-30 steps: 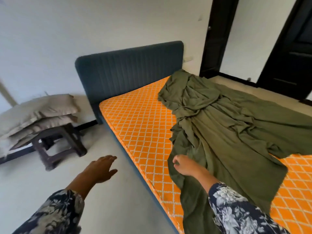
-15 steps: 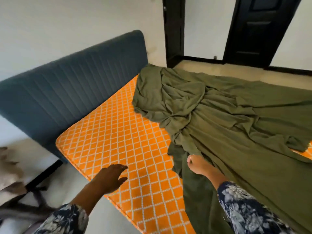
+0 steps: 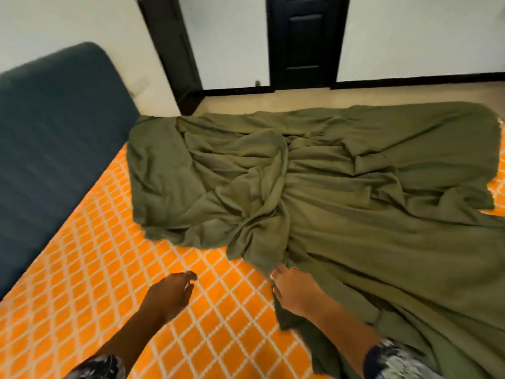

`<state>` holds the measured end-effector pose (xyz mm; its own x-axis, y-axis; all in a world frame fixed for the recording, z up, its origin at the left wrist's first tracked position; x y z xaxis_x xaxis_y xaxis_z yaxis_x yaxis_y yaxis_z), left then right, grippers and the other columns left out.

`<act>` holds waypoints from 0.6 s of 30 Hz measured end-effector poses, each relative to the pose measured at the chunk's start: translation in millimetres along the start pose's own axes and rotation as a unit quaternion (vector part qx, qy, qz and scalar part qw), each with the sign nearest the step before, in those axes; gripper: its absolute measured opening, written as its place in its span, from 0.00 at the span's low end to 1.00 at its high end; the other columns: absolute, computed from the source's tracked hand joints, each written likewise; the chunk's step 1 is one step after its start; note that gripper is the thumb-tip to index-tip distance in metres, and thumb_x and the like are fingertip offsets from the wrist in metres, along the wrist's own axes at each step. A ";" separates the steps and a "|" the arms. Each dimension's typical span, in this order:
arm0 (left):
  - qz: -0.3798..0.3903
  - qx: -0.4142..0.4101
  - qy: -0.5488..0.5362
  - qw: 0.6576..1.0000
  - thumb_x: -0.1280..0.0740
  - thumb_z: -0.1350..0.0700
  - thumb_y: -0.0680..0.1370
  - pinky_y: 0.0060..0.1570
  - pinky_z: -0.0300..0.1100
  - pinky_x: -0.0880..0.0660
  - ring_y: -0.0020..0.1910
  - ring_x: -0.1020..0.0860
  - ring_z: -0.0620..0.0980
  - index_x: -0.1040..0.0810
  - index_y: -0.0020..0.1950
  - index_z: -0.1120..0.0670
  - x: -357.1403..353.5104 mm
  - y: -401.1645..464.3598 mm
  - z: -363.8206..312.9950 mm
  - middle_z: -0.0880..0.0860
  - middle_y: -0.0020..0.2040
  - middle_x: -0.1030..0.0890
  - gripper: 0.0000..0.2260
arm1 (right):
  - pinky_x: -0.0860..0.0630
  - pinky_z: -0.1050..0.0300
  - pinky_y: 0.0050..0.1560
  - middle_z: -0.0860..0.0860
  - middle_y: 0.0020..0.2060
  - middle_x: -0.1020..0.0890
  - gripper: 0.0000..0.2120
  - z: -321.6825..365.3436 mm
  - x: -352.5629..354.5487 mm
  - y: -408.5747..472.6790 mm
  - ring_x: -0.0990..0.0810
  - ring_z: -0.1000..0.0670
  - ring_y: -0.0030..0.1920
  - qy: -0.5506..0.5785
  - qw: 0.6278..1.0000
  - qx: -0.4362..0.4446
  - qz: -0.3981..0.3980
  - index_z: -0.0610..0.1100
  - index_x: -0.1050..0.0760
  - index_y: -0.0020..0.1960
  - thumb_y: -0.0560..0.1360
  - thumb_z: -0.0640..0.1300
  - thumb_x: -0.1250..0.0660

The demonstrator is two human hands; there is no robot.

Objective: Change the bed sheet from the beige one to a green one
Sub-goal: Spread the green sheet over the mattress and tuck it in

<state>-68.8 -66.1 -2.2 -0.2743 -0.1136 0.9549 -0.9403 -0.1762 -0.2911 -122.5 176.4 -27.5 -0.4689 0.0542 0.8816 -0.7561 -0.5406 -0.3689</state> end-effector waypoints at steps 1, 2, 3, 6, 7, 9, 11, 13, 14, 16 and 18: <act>-0.021 -0.003 -0.008 1.000 0.43 0.50 0.82 0.55 0.42 0.29 0.63 0.25 0.50 0.27 0.66 0.45 -2.5 35.3 10.5 0.48 0.63 0.23 0.14 | 0.27 0.47 0.58 0.43 0.64 0.30 0.16 0.0 -1.7 23.9 0.26 0.42 0.61 -0.026 1.000 -0.012 -0.004 0.42 0.34 0.67 0.82 0.46 0.45; -0.044 -0.001 -0.017 0.999 0.43 0.51 0.81 0.53 0.44 0.28 0.61 0.24 0.53 0.25 0.64 0.47 -5.6 64.1 18.6 0.52 0.61 0.21 0.13 | 0.28 0.47 0.58 0.43 0.64 0.31 0.17 -2.7 -0.8 42.4 0.27 0.42 0.63 -0.047 0.998 -0.030 -0.006 0.41 0.35 0.69 0.82 0.47 0.46; -0.060 0.001 -0.025 0.998 0.42 0.51 0.81 0.51 0.45 0.28 0.60 0.23 0.56 0.23 0.62 0.50 -6.7 88.0 22.4 0.55 0.59 0.21 0.13 | 0.28 0.48 0.59 0.43 0.65 0.31 0.19 -7.4 1.4 57.8 0.28 0.42 0.64 -0.056 0.997 -0.057 -0.013 0.40 0.36 0.69 0.82 0.49 0.46; -0.088 -0.025 -0.083 0.992 0.38 0.57 0.79 0.55 0.51 0.27 0.59 0.24 0.61 0.24 0.64 0.57 -31.0 160.9 36.1 0.61 0.59 0.21 0.14 | 0.28 0.50 0.59 0.43 0.65 0.31 0.25 -25.5 -9.5 103.7 0.29 0.43 0.64 -0.040 0.987 -0.152 -0.039 0.40 0.35 0.69 0.81 0.57 0.46; -0.081 -0.038 -0.112 0.990 0.37 0.60 0.77 0.59 0.51 0.29 0.61 0.25 0.61 0.27 0.68 0.58 -42.1 182.3 36.6 0.61 0.62 0.23 0.18 | 0.29 0.51 0.61 0.43 0.66 0.32 0.28 -31.5 -15.7 114.0 0.29 0.44 0.65 -0.038 0.983 -0.175 -0.040 0.40 0.36 0.70 0.80 0.59 0.45; -0.063 -0.054 -0.152 0.985 0.33 0.63 0.75 0.65 0.49 0.34 0.67 0.29 0.60 0.34 0.73 0.58 -63.4 216.1 32.3 0.60 0.68 0.29 0.27 | 0.30 0.53 0.63 0.43 0.68 0.34 0.33 -43.6 -29.5 128.2 0.30 0.44 0.66 -0.047 0.975 -0.214 -0.032 0.40 0.38 0.72 0.78 0.63 0.44; -0.036 -0.058 -0.171 0.983 0.31 0.61 0.74 0.67 0.49 0.36 0.72 0.35 0.57 0.44 0.78 0.53 -83.0 243.8 24.5 0.58 0.74 0.38 0.35 | 0.30 0.53 0.63 0.44 0.68 0.34 0.35 -56.3 -42.4 138.2 0.30 0.45 0.67 -0.051 0.968 -0.245 -0.025 0.40 0.40 0.73 0.77 0.65 0.44; -0.012 -0.056 -0.170 0.984 0.29 0.58 0.74 0.66 0.50 0.35 0.73 0.37 0.58 0.53 0.79 0.48 -100.4 268.2 20.1 0.57 0.77 0.47 0.41 | 0.29 0.52 0.62 0.45 0.69 0.34 0.35 -65.4 -51.2 146.8 0.30 0.44 0.67 -0.046 0.965 -0.256 -0.026 0.42 0.44 0.75 0.78 0.63 0.45; 0.002 -0.045 -0.165 0.985 0.29 0.57 0.74 0.66 0.51 0.35 0.72 0.36 0.60 0.55 0.79 0.48 -110.5 280.2 21.2 0.58 0.77 0.47 0.43 | 0.29 0.51 0.61 0.46 0.69 0.35 0.32 -69.6 -55.7 151.9 0.31 0.44 0.67 -0.045 0.965 -0.255 -0.030 0.44 0.45 0.76 0.79 0.61 0.46; 0.041 -0.022 -0.132 0.990 0.30 0.54 0.75 0.65 0.51 0.35 0.69 0.32 0.62 0.55 0.79 0.52 -129.3 299.5 25.9 0.61 0.73 0.38 0.42 | 0.27 0.49 0.58 0.46 0.66 0.34 0.24 -72.7 -60.3 158.7 0.29 0.43 0.65 -0.043 0.969 -0.241 -0.036 0.47 0.42 0.74 0.82 0.56 0.48; 0.082 -0.014 -0.050 0.995 0.34 0.54 0.78 0.64 0.51 0.32 0.66 0.30 0.62 0.49 0.77 0.57 -139.4 307.9 28.7 0.63 0.68 0.31 0.33 | 0.26 0.48 0.55 0.46 0.64 0.33 0.19 -70.1 -57.8 161.1 0.27 0.43 0.62 -0.057 0.975 -0.209 -0.045 0.49 0.36 0.71 0.83 0.53 0.51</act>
<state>-314.2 -132.6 -226.5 -0.4038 -0.2354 0.8840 -0.8907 -0.1195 -0.4387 -249.2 145.0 -158.5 -0.3570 -0.0216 0.9339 -0.9228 -0.1472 -0.3562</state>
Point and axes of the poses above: each hand's wrist, its own y-axis towards the middle knuckle, its own x-axis out of the back of the hand, z = x × y, the point moved 9 cm from there along y, towards the middle knuckle
